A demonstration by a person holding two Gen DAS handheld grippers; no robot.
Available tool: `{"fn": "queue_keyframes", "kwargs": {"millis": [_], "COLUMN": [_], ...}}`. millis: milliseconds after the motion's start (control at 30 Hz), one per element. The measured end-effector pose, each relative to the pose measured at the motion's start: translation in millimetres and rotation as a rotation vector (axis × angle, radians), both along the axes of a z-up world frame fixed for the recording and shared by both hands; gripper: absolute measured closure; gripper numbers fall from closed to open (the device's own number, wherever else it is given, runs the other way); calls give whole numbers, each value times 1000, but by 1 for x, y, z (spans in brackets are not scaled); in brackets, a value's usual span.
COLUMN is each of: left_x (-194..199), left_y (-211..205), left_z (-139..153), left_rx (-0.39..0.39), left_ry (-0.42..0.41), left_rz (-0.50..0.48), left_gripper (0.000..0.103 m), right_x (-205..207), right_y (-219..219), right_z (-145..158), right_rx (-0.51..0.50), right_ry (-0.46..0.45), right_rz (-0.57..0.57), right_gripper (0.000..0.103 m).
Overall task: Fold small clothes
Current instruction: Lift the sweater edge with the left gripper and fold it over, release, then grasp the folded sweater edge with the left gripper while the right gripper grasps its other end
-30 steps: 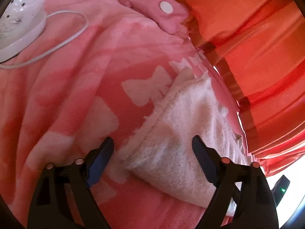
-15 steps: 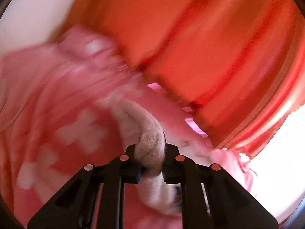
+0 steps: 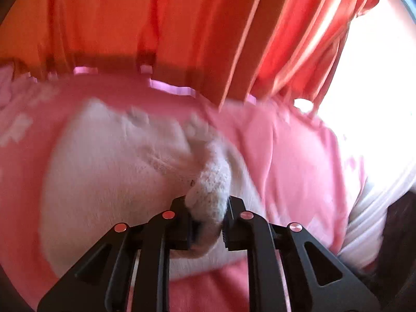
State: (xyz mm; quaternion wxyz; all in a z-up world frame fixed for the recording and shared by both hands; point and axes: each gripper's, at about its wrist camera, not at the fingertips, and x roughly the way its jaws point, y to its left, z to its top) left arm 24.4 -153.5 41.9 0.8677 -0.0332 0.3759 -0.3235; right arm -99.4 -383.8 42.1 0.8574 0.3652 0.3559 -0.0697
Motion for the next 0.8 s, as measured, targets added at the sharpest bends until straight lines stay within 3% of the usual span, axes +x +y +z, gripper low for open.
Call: {"fn": "queue_keyframes", "kwargs": {"millis": [67, 100, 200, 333, 467, 633, 733, 800], "left_x": [-16, -25, -51, -45, -24, -16, -16, -9], "left_y": [5, 11, 34, 67, 86, 90, 95, 97], "left_z": [-6, -4, 6, 6, -19, -42, -45, -46], "left_rx": [28, 47, 85, 183, 296, 311, 275, 262], "left_ry": [-49, -85, -153, -177, -102, -59, -35, -10], "left_rz": [-8, -14, 16, 96, 164, 179, 195, 203], "left_gripper": [82, 74, 33, 28, 29, 28, 29, 38], "right_x": [-8, -9, -2, 16, 43, 76, 98, 109], "right_y": [-10, -13, -18, -10, 16, 47, 57, 60], "right_z": [-6, -8, -3, 11, 26, 35, 30, 27], "right_rx": [-11, -12, 11, 56, 31, -10, 11, 54], "right_ry": [31, 37, 21, -19, -21, 11, 47, 68], "right_rz": [-10, -9, 18, 86, 154, 229, 268, 282], "right_gripper": [65, 65, 57, 48, 39, 35, 35, 35]}}
